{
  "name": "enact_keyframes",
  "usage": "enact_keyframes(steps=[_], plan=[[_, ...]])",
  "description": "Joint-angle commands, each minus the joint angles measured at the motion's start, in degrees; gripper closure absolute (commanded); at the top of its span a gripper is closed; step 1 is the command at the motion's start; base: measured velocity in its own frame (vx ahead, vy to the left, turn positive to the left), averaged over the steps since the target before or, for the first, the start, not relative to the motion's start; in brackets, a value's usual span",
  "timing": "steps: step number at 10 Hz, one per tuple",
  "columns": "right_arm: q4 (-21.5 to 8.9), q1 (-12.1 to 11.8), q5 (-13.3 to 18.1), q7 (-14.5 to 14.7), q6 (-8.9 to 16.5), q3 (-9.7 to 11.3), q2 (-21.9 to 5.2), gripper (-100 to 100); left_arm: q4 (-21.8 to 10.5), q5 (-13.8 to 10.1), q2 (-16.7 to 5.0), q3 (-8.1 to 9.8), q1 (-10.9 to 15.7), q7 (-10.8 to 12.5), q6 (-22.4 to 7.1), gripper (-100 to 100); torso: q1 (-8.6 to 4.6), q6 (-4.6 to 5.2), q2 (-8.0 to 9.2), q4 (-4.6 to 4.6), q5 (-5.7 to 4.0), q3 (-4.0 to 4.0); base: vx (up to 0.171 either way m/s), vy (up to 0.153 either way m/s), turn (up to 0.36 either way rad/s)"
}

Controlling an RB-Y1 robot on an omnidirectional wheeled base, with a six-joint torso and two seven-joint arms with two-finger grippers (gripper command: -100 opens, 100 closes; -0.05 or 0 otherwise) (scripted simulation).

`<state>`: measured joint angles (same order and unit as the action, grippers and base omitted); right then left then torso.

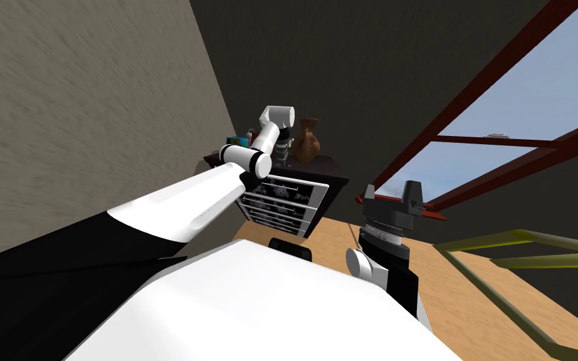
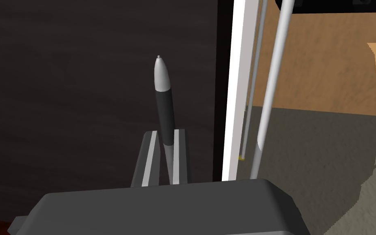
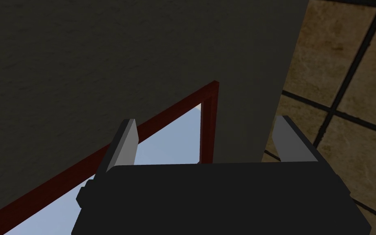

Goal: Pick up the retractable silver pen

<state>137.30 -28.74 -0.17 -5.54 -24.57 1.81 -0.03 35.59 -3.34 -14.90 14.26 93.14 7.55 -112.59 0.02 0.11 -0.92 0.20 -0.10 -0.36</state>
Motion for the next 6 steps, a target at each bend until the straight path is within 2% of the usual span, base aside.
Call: enact_keyframes(steps=[1,2,3,4,5,6], plan=[[0.0,0.0,0.0,0.0,0.0,0.0,0.0,0,-1.27,0.04,-0.43,-0.04,0.58,-0.13,1.9,100,0.0,0.0,0.0,0.0,0.0,0.0,0.037,0.003,-0.012],[0.0,0.0,0.0,0.0,0.0,0.0,0.0,0,-0.83,0.07,-0.71,0.09,1.92,-0.02,0.26,100,0.0,0.0,-0.07,-0.03,0.0,-0.05,0.015,0.003,0.005],[0.0,0.0,0.0,0.0,0.0,0.0,0.0,0,-0.83,0.07,-0.71,0.09,1.92,-0.02,0.26,100,0.01,-0.02,0.0,0.02,0.0,0.01,0.0,0.0,0.0],[0.0,0.0,0.0,0.0,0.0,0.0,0.0,0,-0.47,0.09,-0.94,0.2,2.99,0.06,-1.06,100,0.01,-0.01,0.07,0.01,0.0,0.04,-0.008,0.002,0.005],[0.0,0.0,0.0,0.0,0.0,0.0,0.0,0,0.18,0.07,-0.87,0.15,2.03,-0.1,-0.72,100,0.0,-0.01,0.13,0.04,0.0,0.08,0.0,0.0,0.0],[0.0,0.0,0.0,0.0,0.0,0.0,0.0,0,0.23,0.07,-0.91,0.17,2.13,-0.09,-0.9,0,0.0,-0.01,0.13,0.02,0.01,0.07,0.0,0.0,0.0]])
